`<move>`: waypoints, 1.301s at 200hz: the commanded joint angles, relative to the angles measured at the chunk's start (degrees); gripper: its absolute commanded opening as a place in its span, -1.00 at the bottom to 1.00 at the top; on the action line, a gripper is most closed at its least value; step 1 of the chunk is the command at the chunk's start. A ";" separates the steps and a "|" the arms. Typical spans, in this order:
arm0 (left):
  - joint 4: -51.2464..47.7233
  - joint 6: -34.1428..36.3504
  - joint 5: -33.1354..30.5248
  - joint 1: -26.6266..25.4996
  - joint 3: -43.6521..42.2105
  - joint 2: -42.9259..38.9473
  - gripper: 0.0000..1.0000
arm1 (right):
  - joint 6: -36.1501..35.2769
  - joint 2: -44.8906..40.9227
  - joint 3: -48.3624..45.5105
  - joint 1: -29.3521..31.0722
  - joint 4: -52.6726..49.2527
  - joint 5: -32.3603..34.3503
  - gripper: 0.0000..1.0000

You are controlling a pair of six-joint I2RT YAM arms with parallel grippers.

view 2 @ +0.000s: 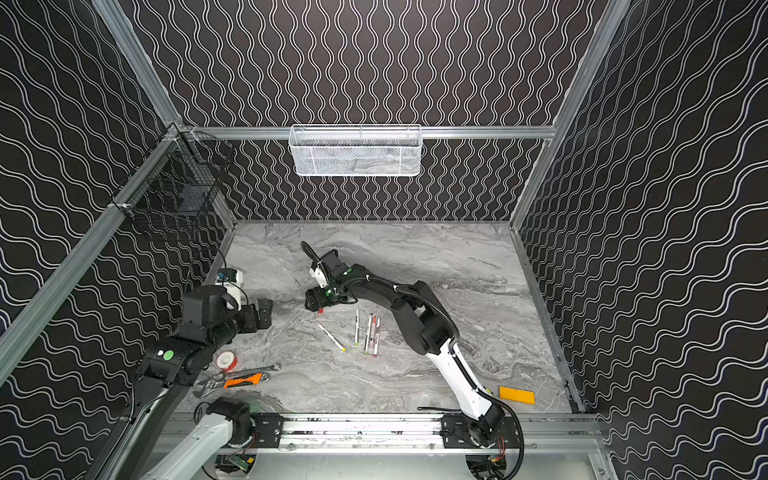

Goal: Insert the pens into the pen caps
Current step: 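Lower the right gripper onto the red cap and align fingers, then close the right gripper on the red cap and lift it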

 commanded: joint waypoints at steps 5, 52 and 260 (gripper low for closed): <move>1.21 -0.38 0.03 0.18 -0.19 -0.12 0.98 | -0.37 0.97 0.64 0.50 -6.38 2.80 0.51; 1.15 -0.35 0.04 0.20 -0.20 -0.48 0.98 | -0.90 2.27 2.43 1.63 -8.85 4.58 0.23; 1.39 -0.33 0.21 0.27 -0.30 -1.44 0.98 | -1.32 -1.19 -4.03 4.24 -11.78 13.52 -0.02</move>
